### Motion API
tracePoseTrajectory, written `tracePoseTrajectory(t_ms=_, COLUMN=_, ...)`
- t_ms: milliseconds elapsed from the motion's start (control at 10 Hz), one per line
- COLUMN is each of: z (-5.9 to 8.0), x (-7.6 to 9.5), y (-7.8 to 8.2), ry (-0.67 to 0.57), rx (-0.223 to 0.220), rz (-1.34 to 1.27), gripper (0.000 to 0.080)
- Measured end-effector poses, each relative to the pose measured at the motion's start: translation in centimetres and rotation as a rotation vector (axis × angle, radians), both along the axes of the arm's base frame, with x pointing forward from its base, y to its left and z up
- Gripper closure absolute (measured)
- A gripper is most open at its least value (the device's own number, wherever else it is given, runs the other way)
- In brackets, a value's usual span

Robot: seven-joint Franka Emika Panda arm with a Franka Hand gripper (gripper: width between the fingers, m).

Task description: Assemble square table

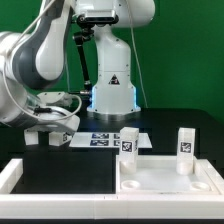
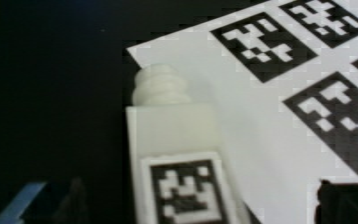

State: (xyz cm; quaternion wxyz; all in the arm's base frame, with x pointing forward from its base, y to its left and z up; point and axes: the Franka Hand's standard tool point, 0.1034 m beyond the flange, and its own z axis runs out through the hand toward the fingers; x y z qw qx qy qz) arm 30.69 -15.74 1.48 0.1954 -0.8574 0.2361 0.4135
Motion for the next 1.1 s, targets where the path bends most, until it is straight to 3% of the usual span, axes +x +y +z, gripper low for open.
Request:
tracePoseTrajectory(t_ms=300, z=-0.06, x=-0.41, y=-0.22, ry=0.029, rx=0.004, rz=-0.008, gripper=0.0151)
tracePoseTrajectory(t_ms=500, z=-0.06, x=-0.41, y=-0.22, ry=0.029, rx=0.004, rz=-0.008, gripper=0.0409)
tracePoseTrajectory(t_ms=600, z=-0.06, x=-0.41, y=-0.22, ry=0.029, rx=0.004, rz=-0.008, gripper=0.0409)
tracePoseTrajectory(t_ms=700, z=-0.06, x=-0.41, y=-0.22, ry=0.029, rx=0.004, rz=-0.008, gripper=0.0515)
tracePoseTrajectory(t_ms=1100, z=-0.06, x=-0.41, y=-0.22, ry=0.029, rx=0.004, rz=-0.008, gripper=0.0514)
